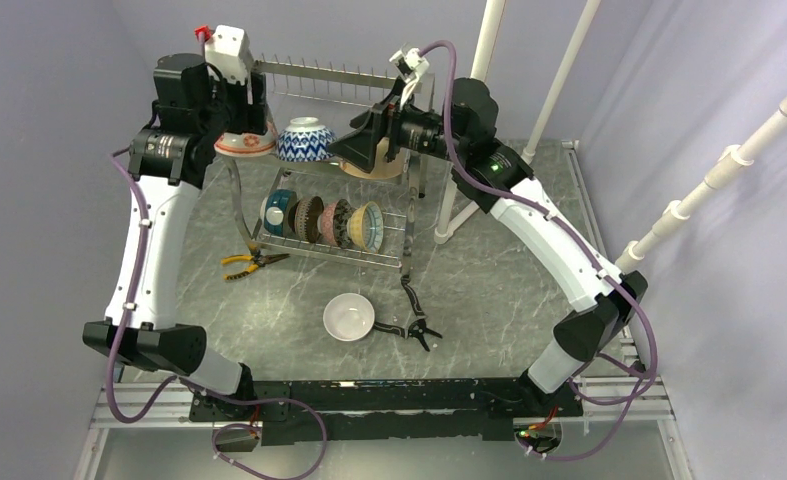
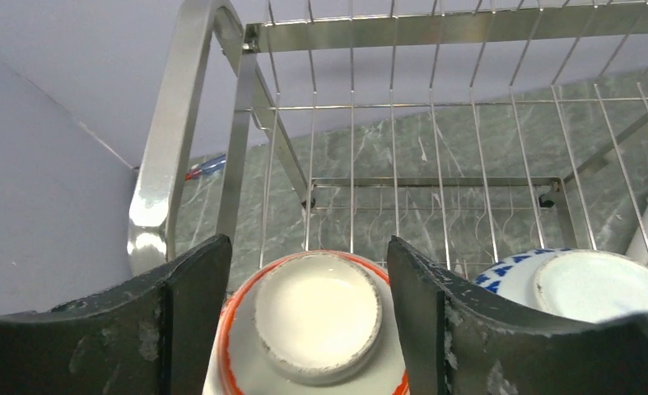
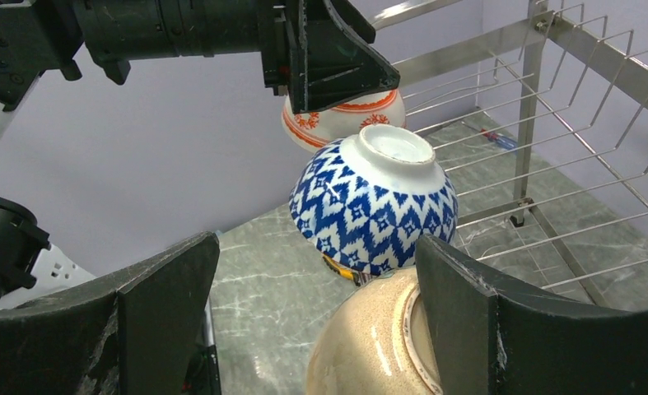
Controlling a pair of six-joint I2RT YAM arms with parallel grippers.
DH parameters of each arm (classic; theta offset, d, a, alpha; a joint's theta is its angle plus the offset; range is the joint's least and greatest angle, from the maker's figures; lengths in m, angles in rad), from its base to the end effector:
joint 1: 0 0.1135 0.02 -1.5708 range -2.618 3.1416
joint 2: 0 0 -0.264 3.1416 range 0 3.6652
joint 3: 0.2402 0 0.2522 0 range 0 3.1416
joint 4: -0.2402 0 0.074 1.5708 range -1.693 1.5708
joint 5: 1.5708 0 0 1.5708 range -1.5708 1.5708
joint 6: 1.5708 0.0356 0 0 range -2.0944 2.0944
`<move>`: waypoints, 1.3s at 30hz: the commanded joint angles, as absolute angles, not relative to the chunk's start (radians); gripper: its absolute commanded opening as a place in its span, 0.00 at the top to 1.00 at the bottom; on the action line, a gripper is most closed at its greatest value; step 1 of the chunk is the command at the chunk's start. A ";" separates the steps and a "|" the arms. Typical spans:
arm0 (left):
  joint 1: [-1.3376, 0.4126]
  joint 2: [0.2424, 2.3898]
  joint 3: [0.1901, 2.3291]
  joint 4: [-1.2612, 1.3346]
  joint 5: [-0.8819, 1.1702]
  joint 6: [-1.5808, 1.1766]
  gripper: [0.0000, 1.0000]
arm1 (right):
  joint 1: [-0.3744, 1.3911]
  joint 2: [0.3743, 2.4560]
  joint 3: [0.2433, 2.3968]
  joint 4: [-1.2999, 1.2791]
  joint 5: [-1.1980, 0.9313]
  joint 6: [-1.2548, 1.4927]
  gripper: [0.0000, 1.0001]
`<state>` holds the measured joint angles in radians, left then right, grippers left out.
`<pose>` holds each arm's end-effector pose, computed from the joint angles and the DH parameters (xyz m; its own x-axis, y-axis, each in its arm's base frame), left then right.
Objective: Load the bowls into the dish rack
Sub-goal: Adjust the bowl in the dish rack, then pick up the bowl from the center of the board.
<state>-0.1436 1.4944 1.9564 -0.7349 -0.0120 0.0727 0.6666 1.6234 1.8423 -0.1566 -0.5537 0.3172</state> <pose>0.2949 -0.0422 0.5101 -0.2565 0.1105 -0.9602 0.1507 0.9859 0.0732 0.2745 0.2398 0.4954 -0.2462 0.1439 -0.9585 -0.9068 0.3148 0.2802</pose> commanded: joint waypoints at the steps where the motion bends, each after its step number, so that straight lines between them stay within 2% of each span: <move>1: -0.137 1.460 1.997 -0.686 -0.025 0.029 0.21 | 0.664 1.568 1.840 -0.122 -0.542 0.310 0.07; 3: -0.137 1.450 2.004 -0.677 -0.010 0.018 0.10 | 0.663 1.556 1.837 -0.124 -0.538 0.308 0.06; 5: -0.137 1.430 2.002 -0.666 0.002 0.006 0.07 | 0.661 1.544 1.834 -0.131 -0.534 0.305 0.06; 17: -0.137 1.173 1.813 -0.592 0.099 -0.082 0.06 | 0.661 1.319 1.643 -0.186 -0.467 0.282 0.02; 26: -0.137 0.866 1.421 -0.536 0.296 -0.235 0.07 | 0.662 1.095 1.330 -0.266 -0.453 0.319 0.01; 33: -0.137 0.619 1.102 -0.679 0.383 -0.460 0.09 | 0.663 0.971 1.043 -0.295 -0.470 0.383 0.01; 39: -0.137 0.490 0.895 -0.803 0.356 -0.630 0.06 | 0.664 0.936 0.914 -0.273 -0.458 0.418 0.01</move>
<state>-0.1390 0.5354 0.9730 -0.7307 0.3359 -0.4622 0.6662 0.9737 0.9455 -0.3134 -0.4713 0.3813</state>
